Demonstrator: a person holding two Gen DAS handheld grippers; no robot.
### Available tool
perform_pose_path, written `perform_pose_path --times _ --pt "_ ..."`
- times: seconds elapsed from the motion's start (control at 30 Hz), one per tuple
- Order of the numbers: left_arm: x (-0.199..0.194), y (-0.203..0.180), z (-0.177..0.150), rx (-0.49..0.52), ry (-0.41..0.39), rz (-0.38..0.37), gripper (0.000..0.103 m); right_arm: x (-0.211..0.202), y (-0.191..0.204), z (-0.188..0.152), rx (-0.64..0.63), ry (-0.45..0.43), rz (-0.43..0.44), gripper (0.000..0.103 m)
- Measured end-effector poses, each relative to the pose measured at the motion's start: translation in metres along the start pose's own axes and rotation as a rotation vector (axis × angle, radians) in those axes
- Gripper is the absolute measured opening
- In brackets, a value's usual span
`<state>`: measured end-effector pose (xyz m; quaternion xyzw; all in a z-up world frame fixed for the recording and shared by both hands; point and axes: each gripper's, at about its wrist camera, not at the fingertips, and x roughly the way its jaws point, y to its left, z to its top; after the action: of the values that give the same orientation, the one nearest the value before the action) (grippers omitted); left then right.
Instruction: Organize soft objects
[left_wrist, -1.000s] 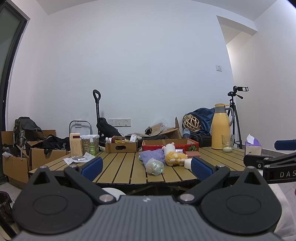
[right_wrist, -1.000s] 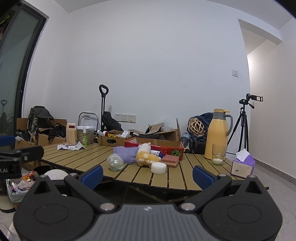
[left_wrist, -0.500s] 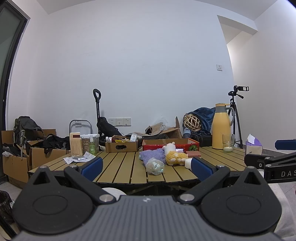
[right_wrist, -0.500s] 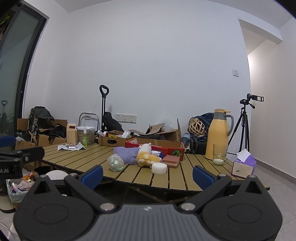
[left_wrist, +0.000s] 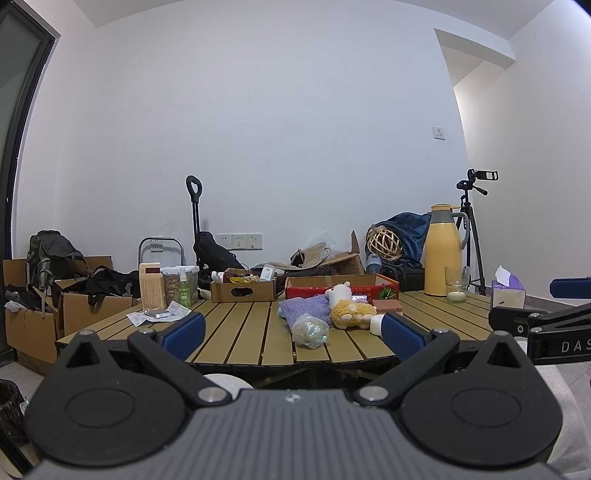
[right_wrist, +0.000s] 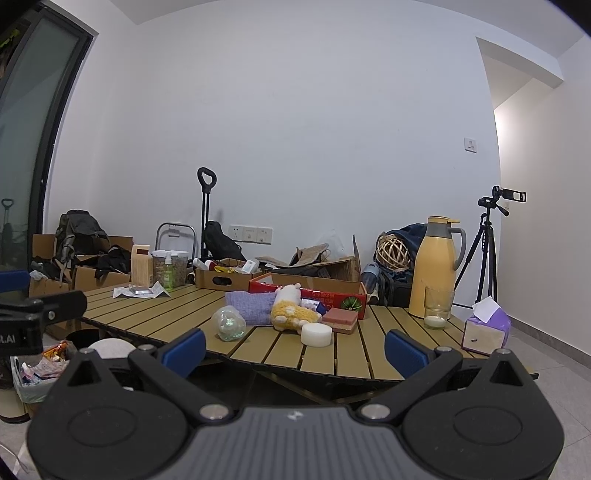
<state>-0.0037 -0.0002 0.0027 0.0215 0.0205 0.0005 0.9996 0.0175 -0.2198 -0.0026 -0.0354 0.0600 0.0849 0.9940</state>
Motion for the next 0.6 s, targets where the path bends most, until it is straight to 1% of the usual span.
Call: perform_pose_path --times 0.37,0.6 --pt "0.007 0.004 -0.007 -0.001 0.019 0.0 0.103 0.013 -0.004 0.0 0.005 0.014 0.006 0.103" --pt "0.03 0.007 -0.008 -0.007 0.042 0.01 0.103 0.032 -0.011 0.0 0.021 0.018 -0.002 0.103"
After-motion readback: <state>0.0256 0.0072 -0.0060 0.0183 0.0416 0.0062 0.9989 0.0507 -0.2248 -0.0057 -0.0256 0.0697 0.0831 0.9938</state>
